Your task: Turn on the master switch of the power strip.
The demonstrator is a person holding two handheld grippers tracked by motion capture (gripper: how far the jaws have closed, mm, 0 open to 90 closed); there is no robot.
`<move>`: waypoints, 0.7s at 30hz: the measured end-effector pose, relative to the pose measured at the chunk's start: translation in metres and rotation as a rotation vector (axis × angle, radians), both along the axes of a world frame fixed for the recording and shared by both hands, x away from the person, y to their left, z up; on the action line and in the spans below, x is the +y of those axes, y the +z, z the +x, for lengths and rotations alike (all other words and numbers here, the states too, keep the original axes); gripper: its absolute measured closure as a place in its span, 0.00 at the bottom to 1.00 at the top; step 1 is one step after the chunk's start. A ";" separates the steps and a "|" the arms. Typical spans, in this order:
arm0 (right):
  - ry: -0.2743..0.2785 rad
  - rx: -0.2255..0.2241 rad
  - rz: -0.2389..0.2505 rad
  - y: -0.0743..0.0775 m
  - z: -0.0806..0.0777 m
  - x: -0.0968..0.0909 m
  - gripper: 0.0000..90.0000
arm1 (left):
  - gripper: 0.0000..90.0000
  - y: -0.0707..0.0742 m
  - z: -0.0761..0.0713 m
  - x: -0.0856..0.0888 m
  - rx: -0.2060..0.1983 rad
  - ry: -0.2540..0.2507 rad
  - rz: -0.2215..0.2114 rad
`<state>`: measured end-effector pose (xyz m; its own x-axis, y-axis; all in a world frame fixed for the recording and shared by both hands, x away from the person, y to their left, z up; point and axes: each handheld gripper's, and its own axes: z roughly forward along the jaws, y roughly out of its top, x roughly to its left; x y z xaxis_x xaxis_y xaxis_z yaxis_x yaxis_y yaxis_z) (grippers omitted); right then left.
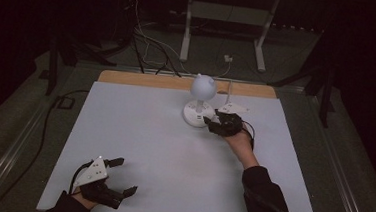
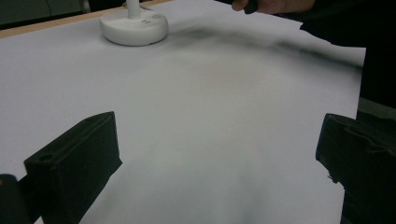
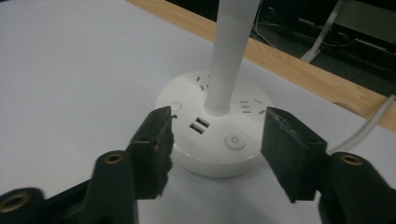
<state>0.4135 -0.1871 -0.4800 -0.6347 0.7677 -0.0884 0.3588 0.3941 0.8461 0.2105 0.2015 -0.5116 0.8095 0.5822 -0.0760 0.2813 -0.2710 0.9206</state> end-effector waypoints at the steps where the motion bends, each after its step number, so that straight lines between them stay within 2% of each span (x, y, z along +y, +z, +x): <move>1: -0.011 0.001 -0.008 -0.003 0.002 0.002 0.53 | 0.00 0.000 0.000 0.000 -0.005 -0.001 0.006; 7: -0.032 0.000 -0.020 -0.007 0.006 0.003 0.63 | 0.00 0.000 0.000 0.000 -0.003 -0.001 -0.002; 9: -0.048 0.005 -0.031 -0.009 0.011 0.002 0.68 | 0.00 0.001 0.000 0.000 -0.004 0.000 -0.002; 14: -0.069 0.012 -0.069 -0.014 0.018 0.007 0.75 | 0.00 0.001 -0.001 0.000 -0.006 0.000 -0.001; 18: -0.079 0.001 -0.086 -0.017 0.023 0.011 0.86 | 0.00 0.001 -0.001 0.000 -0.006 -0.003 0.000; 21: -0.082 -0.008 -0.096 -0.018 0.026 0.012 0.98 | 0.00 0.001 -0.001 0.000 -0.006 -0.001 -0.002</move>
